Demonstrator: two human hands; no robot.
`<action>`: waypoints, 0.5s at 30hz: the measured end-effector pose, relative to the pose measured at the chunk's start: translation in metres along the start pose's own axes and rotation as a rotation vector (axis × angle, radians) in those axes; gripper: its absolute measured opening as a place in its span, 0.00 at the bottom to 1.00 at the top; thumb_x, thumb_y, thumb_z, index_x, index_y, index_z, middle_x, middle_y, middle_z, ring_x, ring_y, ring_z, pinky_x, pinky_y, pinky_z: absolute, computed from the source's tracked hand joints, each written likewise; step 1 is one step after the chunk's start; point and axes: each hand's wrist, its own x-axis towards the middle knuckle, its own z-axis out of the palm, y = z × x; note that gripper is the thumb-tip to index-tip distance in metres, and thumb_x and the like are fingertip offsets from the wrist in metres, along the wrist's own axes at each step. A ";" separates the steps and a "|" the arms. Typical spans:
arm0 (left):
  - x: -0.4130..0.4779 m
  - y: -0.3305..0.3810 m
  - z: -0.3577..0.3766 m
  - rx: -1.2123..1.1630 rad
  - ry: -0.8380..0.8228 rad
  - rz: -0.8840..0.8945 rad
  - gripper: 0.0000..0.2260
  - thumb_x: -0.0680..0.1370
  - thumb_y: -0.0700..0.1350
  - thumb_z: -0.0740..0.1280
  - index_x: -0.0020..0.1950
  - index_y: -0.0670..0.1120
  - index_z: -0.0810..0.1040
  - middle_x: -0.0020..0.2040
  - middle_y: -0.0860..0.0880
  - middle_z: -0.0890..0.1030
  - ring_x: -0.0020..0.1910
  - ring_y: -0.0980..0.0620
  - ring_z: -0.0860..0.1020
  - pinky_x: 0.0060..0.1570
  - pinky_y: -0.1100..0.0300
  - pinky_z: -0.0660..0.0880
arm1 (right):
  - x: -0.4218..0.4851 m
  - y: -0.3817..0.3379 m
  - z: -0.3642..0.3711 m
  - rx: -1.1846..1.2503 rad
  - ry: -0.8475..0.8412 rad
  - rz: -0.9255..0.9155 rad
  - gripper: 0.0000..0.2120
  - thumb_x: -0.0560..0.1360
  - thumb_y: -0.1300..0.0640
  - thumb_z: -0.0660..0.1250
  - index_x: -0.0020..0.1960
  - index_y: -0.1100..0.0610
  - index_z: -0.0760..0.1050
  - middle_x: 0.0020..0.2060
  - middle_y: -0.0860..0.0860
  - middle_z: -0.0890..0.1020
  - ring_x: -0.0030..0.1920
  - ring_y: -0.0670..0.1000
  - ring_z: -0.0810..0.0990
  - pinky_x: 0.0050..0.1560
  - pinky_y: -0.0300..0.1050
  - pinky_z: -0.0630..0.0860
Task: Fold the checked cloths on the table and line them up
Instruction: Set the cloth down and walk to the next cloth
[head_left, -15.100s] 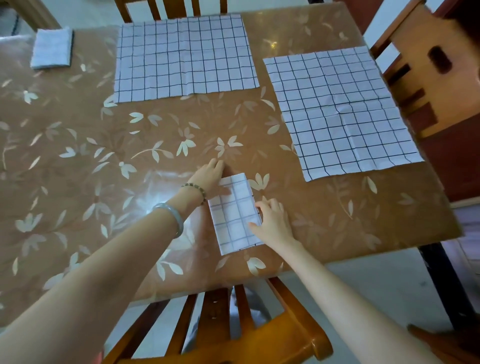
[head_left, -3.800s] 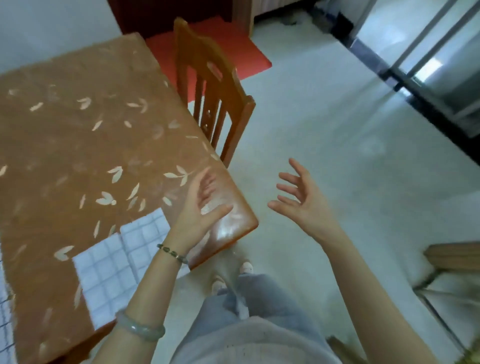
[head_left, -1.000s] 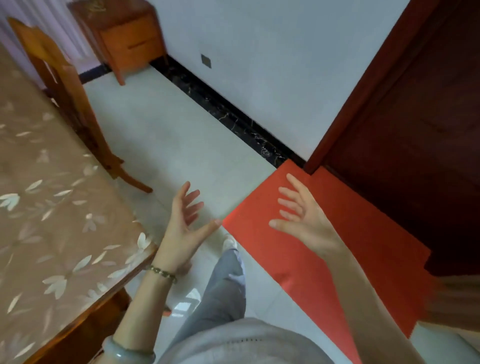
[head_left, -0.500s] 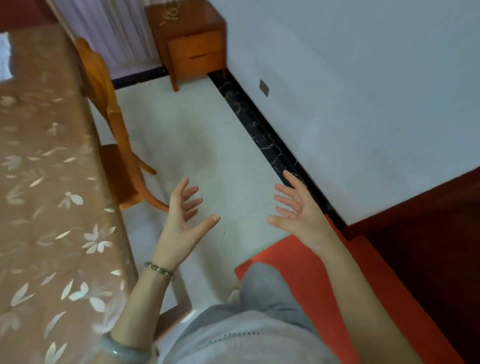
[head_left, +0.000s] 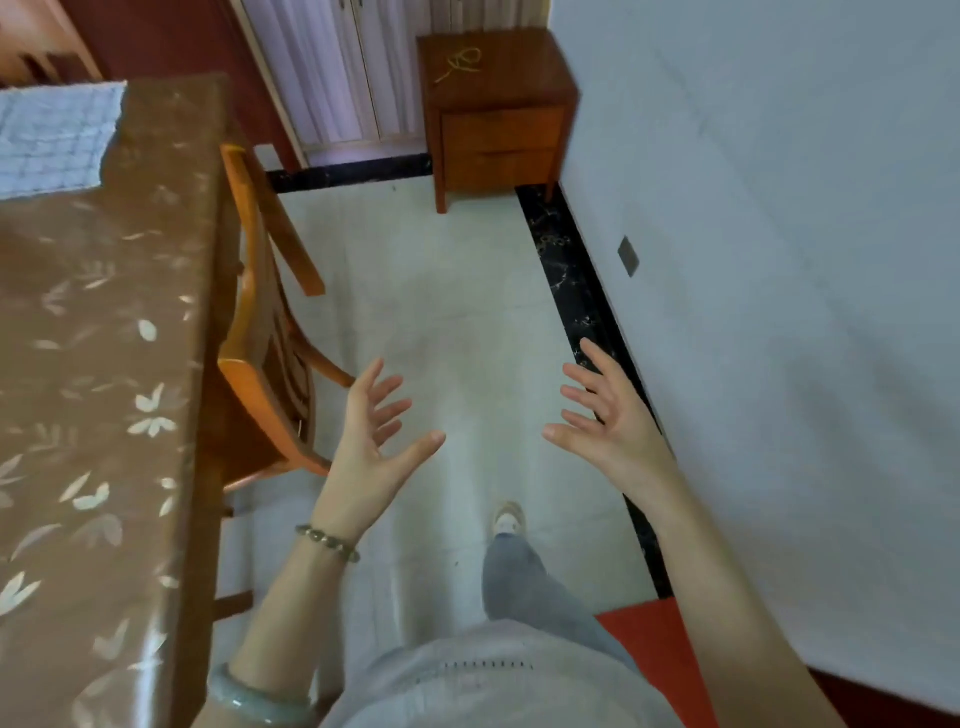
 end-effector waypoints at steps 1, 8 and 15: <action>0.019 0.005 0.006 0.007 0.011 -0.009 0.39 0.69 0.47 0.76 0.71 0.57 0.55 0.68 0.50 0.68 0.61 0.62 0.73 0.62 0.64 0.71 | 0.023 -0.007 -0.008 0.001 -0.016 -0.007 0.41 0.69 0.68 0.74 0.69 0.38 0.60 0.67 0.47 0.71 0.64 0.43 0.72 0.63 0.41 0.73; 0.142 0.035 0.031 -0.006 0.054 -0.028 0.40 0.68 0.48 0.73 0.73 0.57 0.54 0.68 0.55 0.67 0.61 0.68 0.71 0.58 0.74 0.69 | 0.169 -0.050 -0.041 -0.037 -0.110 -0.008 0.42 0.68 0.68 0.74 0.70 0.40 0.58 0.66 0.46 0.71 0.64 0.42 0.73 0.61 0.39 0.74; 0.259 0.040 0.009 -0.029 0.177 -0.040 0.39 0.70 0.45 0.74 0.72 0.59 0.54 0.65 0.62 0.66 0.58 0.74 0.71 0.56 0.72 0.71 | 0.305 -0.073 -0.028 -0.084 -0.210 -0.009 0.42 0.68 0.68 0.74 0.70 0.41 0.58 0.67 0.47 0.70 0.64 0.43 0.73 0.60 0.39 0.74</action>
